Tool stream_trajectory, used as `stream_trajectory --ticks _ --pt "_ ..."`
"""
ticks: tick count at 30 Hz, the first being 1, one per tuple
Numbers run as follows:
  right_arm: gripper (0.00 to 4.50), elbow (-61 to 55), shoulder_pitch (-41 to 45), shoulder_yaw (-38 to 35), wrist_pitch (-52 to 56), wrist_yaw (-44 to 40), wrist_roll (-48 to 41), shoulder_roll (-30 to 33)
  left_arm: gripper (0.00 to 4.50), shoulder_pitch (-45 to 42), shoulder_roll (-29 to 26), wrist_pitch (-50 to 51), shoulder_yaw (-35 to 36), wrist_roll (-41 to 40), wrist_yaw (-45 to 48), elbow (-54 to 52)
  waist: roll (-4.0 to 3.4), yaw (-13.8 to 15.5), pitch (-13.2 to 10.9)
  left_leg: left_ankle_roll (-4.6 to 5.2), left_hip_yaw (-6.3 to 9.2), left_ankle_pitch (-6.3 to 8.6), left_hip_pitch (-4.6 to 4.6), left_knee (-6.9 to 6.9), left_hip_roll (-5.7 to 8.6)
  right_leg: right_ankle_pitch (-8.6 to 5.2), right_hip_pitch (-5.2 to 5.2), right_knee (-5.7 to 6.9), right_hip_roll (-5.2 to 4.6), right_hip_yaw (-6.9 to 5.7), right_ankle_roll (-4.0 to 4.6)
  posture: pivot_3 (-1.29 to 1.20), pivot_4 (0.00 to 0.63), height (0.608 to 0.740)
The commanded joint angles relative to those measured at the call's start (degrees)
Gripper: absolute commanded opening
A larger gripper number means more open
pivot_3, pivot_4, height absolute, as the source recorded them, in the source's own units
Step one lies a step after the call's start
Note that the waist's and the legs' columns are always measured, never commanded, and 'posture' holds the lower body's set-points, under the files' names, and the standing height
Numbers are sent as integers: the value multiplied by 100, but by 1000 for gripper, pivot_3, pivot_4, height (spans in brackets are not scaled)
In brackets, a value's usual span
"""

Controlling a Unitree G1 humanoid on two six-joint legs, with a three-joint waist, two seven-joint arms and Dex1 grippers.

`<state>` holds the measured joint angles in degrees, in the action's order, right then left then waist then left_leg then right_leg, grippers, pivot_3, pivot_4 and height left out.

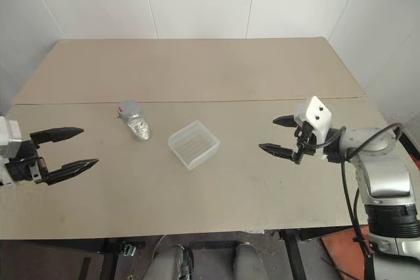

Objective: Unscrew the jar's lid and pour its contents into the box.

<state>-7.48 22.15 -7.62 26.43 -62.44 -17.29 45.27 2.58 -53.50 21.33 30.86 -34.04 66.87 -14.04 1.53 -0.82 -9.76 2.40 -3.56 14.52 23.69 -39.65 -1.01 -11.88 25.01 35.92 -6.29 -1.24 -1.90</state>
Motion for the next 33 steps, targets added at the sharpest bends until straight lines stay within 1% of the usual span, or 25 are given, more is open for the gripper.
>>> stream_trajectory --ticks 1,4,9,15,19,21,24,26,29,33 --pt "4500 -354 10 -262 14 104 -209 160 4460 -60 95 -24 -46 -105 -139 -224 0 0 0 0 0 0 0 0 -2 0 0 0 0 0 0 0 150 740" --pt "4500 -416 102 -128 69 185 -205 195 4460 -29 260 -135 -119 38 -336 -199 0 10 0 0 0 0 -1 -2 -4 0 0 2 0 0 0 0 150 740" --pt "4500 -653 412 85 283 255 -466 38 4460 93 577 -217 -68 255 -903 -318 1 4 0 0 -1 0 -5 -4 -4 2 -1 3 0 8 -1 0 150 740" --pt "4500 -1012 552 414 466 585 -502 -245 4460 -329 986 -586 -597 868 -1609 131 1 58 1 0 0 0 -10 -7 -2 3 -9 4 -2 8 -2 0 150 740" --pt "4500 -1191 684 622 627 876 -423 -360 4460 -881 1537 -572 -1017 1048 -2309 319 2 115 1 1 0 0 -10 -13 2 8 -11 4 -4 8 -5 0 150 740" --pt "4500 -1167 782 715 616 985 -336 -374 4460 -1088 1890 -625 -1282 1309 -2755 380 3 131 2 1 1 0 -10 -17 3 11 -14 4 -4 7 -6 0 150 740" --pt "4500 -1184 922 794 659 1102 -313 -381 4460 -1229 2303 -668 -1501 1554 -3245 464 6 142 4 3 1 1 -12 -17 6 13 -18 2 -4 8 -7 0 150 740" --pt "4500 -1217 967 833 645 1153 -299 -369 4460 -1267 2460 -708 -1538 1598 -3397 555 6 133 4 3 1 1 -14 -15 7 14 -17 3 -3 7 -6 0 150 740" --pt "4500 -1261 1025 836 668 1179 -316 -340 4460 -1247 2466 -788 -1541 1668 -3462 612 6 116 4 3 1 1 -14 -15 6 14 -16 4 -1 7 -5 0 150 740" --pt "4500 -1294 1027 826 603 1180 -312 -306 4460 -1146 2169 -847 -1401 1546 -3169 654 6 117 4 3 1 1 -15 -16 5 14 -17 4 -2 8 -5 0 150 740"
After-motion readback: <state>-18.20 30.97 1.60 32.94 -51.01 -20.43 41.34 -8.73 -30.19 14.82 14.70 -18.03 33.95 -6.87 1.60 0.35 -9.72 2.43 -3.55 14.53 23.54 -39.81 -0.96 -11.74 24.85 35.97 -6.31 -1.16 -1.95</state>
